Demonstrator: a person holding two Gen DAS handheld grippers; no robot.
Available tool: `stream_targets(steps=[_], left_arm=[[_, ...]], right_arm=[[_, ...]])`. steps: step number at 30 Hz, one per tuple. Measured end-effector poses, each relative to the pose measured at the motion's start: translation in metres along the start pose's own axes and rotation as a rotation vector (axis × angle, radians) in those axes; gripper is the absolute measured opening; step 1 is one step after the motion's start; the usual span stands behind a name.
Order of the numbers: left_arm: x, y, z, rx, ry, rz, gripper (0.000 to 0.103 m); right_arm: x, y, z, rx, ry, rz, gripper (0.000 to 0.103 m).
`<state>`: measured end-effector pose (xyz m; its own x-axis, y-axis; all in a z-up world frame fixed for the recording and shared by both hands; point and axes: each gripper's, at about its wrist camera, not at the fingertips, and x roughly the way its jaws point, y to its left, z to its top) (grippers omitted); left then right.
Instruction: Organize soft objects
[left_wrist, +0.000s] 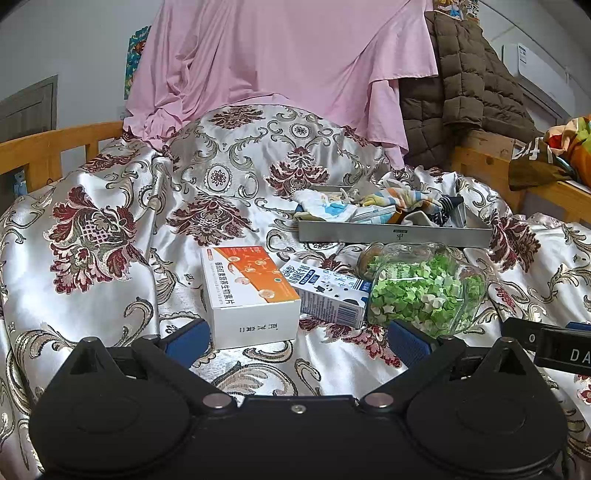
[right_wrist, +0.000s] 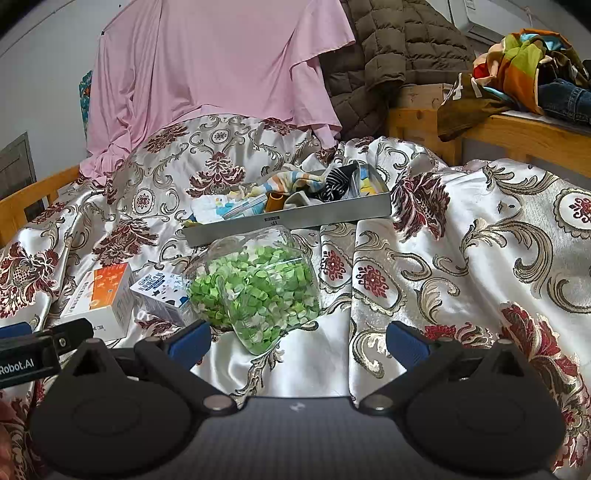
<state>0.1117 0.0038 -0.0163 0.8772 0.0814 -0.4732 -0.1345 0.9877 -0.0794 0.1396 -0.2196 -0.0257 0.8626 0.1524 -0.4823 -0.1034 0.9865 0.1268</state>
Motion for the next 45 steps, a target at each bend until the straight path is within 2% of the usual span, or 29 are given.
stream_targets(steps=[25,35,45], left_arm=[[-0.0001,-0.0004,0.0002,0.0,0.0,0.001,0.102],[0.0007,0.0043,0.0013,-0.033,0.014,0.031,0.102],[-0.0055,-0.0028,0.0034,0.01,-0.005,-0.011,0.102]], right_arm=[[-0.0001,0.0001,0.0004,0.0,0.001,0.0,0.103],[0.0,0.0001,0.0004,0.0,0.002,0.0,0.103],[-0.0002,0.0006,0.0002,-0.001,0.002,-0.001,0.103]])
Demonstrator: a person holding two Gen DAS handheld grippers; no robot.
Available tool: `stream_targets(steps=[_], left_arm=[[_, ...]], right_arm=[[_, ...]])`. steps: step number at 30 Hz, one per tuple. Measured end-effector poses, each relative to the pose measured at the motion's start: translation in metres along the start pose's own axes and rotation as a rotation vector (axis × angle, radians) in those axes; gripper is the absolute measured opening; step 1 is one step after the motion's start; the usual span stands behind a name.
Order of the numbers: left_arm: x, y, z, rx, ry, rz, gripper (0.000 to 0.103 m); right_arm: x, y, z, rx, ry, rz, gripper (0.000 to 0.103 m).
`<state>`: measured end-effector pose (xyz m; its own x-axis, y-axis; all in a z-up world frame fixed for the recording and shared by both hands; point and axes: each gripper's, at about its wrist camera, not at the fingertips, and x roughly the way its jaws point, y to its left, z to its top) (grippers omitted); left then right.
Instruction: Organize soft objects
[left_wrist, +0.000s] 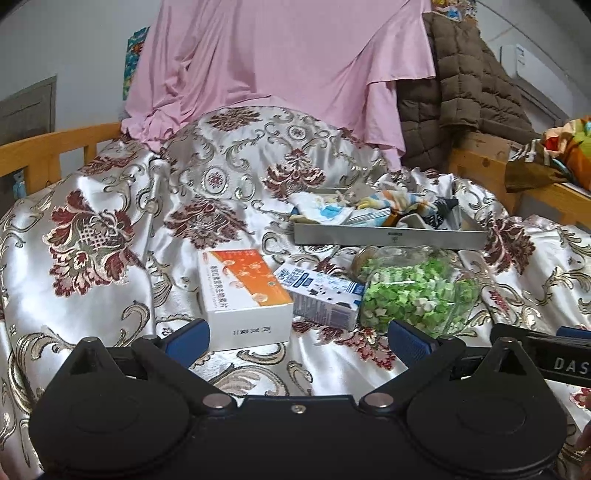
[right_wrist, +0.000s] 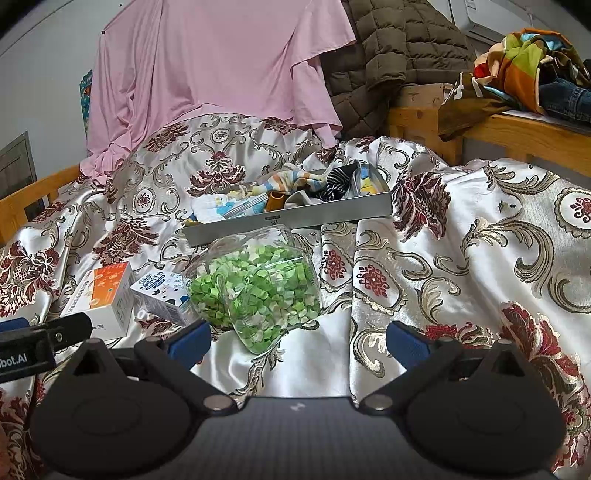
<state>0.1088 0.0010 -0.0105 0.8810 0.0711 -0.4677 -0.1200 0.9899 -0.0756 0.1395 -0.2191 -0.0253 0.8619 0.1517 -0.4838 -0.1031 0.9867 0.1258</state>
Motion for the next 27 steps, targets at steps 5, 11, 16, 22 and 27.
stream_targets(steps=[5,11,16,22,27], left_arm=[[0.0009,0.0002,0.0006,-0.004,0.0,0.001,0.102],[0.0014,0.0004,0.0006,0.002,0.002,0.003,0.102],[0.0005,-0.0018,0.0,0.017,-0.002,-0.006,0.102],[0.0014,-0.0028,0.0001,0.017,0.001,-0.004,0.102],[0.0026,-0.003,-0.0005,0.016,0.012,-0.004,0.102]], right_arm=[[0.0,0.0001,0.0,0.0,0.0,0.0,0.103],[0.0,0.0003,0.0,0.0,0.001,0.0,0.103],[0.0001,0.0004,-0.0001,0.0,0.0,0.0,0.103],[0.0003,0.0002,-0.0001,-0.001,0.001,0.0,0.103],[0.0003,0.0002,-0.0001,0.0,0.001,0.0,0.103]])
